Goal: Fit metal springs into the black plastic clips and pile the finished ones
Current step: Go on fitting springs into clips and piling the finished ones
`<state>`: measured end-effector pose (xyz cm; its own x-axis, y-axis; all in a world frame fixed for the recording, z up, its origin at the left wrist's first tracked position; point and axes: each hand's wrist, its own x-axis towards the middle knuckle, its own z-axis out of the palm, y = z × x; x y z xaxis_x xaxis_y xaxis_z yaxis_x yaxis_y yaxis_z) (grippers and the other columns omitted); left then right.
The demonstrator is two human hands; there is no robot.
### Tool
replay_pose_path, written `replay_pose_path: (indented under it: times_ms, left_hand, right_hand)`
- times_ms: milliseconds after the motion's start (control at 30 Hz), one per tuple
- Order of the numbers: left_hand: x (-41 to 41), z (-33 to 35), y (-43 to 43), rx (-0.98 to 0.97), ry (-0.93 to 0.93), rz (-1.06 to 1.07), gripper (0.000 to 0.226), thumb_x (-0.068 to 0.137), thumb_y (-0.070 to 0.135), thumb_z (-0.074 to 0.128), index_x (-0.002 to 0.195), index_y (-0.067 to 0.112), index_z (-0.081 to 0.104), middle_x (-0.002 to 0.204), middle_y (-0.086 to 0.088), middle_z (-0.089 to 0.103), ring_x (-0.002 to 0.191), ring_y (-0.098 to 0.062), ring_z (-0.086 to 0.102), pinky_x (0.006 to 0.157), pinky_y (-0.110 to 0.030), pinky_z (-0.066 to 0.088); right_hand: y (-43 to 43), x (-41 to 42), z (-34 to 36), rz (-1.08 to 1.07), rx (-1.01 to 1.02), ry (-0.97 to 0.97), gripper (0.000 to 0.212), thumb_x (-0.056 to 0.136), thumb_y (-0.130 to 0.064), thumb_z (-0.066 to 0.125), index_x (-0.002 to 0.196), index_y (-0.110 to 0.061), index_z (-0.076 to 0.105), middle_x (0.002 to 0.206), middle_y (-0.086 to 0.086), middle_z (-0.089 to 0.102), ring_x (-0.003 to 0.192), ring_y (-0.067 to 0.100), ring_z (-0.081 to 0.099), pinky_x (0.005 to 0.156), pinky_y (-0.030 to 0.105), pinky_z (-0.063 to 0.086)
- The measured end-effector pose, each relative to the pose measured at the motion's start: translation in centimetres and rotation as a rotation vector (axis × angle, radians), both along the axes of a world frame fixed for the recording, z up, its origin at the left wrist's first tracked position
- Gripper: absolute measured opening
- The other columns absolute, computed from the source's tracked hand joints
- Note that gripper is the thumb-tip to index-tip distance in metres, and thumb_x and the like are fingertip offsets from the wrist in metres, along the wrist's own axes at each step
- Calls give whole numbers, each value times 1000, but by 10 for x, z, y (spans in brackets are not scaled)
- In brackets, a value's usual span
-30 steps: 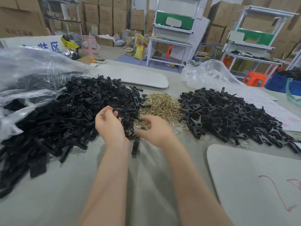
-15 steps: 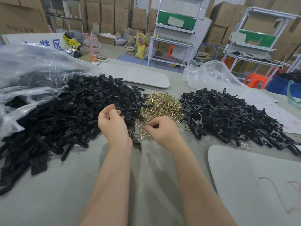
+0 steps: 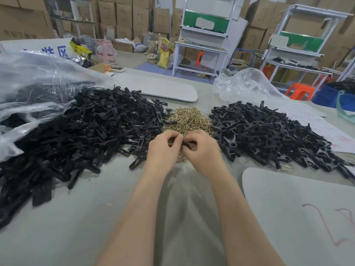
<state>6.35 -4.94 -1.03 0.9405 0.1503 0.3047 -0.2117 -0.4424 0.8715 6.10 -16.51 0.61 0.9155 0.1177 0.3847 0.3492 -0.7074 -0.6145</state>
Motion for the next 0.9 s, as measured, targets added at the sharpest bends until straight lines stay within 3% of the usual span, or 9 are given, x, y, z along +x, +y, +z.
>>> replay_pose_path:
  times_ms: [67,133,267,333,400,533,700,767,900]
  left_hand:
    - [1,-3,1,-64,51,48,9,89,25,63,83,20,68,74,9,66,76,-13,63,68,-11,46]
    - [3,-3,5,-334,122,72,7,86,18,68,79,15,68,73,-2,69,78,-22,68,75,-28,55]
    - [2,2,6,-986,188,78,5,85,3,68,84,2,63,77,-8,69,71,-10,71,66,-14,54]
    - [1,4,2,-1141,221,31,4,85,0,65,85,2,61,79,-9,69,68,-9,70,67,-15,55]
    - [0,4,-3,-1108,255,-43,8,86,0,64,87,7,62,80,-5,68,69,-9,68,68,-18,55]
    - [0,2,-8,-931,273,-117,16,86,1,64,95,14,66,77,6,70,70,-2,63,64,-13,48]
    - [-3,3,-7,-950,251,-132,18,87,-5,59,89,11,67,73,1,72,71,-7,67,74,-18,55]
    - [-3,4,-7,-972,268,-114,18,88,-6,57,87,10,66,68,3,71,68,-6,66,71,-15,55]
    - [-3,5,-9,-944,278,-117,15,90,-5,56,92,7,65,79,-3,67,72,-9,62,76,-19,53]
  right_hand:
    - [1,-1,-5,-10,27,-32,14,79,-10,70,92,-5,72,100,4,63,91,12,57,76,4,37]
    - [4,-1,-9,-26,105,-52,17,81,-14,71,97,-8,73,97,-2,62,87,3,56,75,-1,36]
    - [3,-2,-7,-72,590,17,17,93,-6,56,100,-15,68,94,2,69,83,9,68,79,21,54]
    - [8,-4,-6,-34,873,78,18,95,-3,51,106,-16,59,98,9,67,82,14,71,75,20,55]
    - [15,-4,-7,-31,946,66,23,96,-4,51,116,-16,50,99,5,65,86,16,71,77,22,55]
    - [19,-4,-13,-70,693,-14,15,94,-5,53,102,-13,62,94,-2,67,91,12,65,86,31,52]
    - [14,0,-13,-74,617,66,18,89,-8,61,106,-11,68,107,8,67,104,23,62,94,41,50]
    - [10,2,-13,-57,542,88,24,88,-6,62,111,-9,68,110,8,67,107,23,62,97,40,48]
    - [2,2,-12,-70,568,71,20,88,-2,60,106,-8,68,97,6,70,95,21,68,90,34,53]
